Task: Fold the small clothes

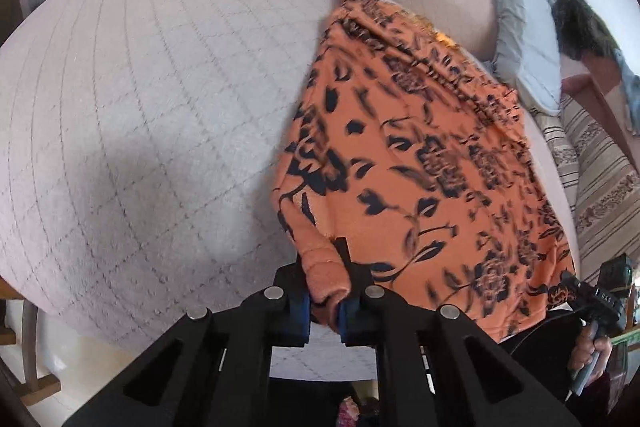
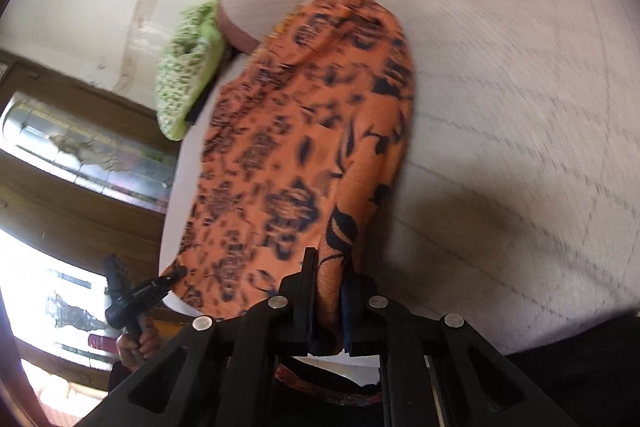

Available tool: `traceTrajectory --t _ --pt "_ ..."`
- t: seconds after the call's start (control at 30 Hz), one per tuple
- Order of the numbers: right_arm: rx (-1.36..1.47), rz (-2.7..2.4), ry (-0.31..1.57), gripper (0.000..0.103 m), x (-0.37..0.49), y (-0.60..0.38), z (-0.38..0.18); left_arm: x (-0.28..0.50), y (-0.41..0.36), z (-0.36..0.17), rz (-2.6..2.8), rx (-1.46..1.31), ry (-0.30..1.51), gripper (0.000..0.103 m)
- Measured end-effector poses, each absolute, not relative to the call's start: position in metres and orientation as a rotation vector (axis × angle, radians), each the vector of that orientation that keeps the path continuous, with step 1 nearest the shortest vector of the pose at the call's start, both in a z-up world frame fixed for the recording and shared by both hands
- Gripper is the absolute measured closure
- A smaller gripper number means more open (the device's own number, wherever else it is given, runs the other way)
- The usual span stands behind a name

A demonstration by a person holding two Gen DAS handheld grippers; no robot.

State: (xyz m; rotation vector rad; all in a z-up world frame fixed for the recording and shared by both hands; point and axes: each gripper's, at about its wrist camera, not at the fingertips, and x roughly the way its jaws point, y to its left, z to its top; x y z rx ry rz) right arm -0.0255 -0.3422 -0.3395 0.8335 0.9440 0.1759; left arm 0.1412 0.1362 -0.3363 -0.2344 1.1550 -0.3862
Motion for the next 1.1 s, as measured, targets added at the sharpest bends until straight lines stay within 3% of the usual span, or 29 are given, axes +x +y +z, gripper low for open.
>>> traceTrajectory --t 0.23,0.53,0.9,1.1 --pt "0.949 0.262 0.778 0.094 -0.005 -0.373 -0.288 0.179 0.129 -0.280 -0.487 -0.307 1.062 0.093" --pt "1.061 0.255 0.580 0.094 0.105 -0.426 -0.254 0.301 0.091 -0.230 -0.456 -0.255 1.000 0.093" --pt "1.181 0.098 0.511 0.094 0.263 -0.513 -0.301 0.478 0.039 -0.286 -0.268 -0.278 1.108 0.092" --pt "1.362 -0.023 0.673 0.091 0.319 -0.544 -0.363 0.514 0.025 -0.320 -0.227 -0.315 1.150 0.089"
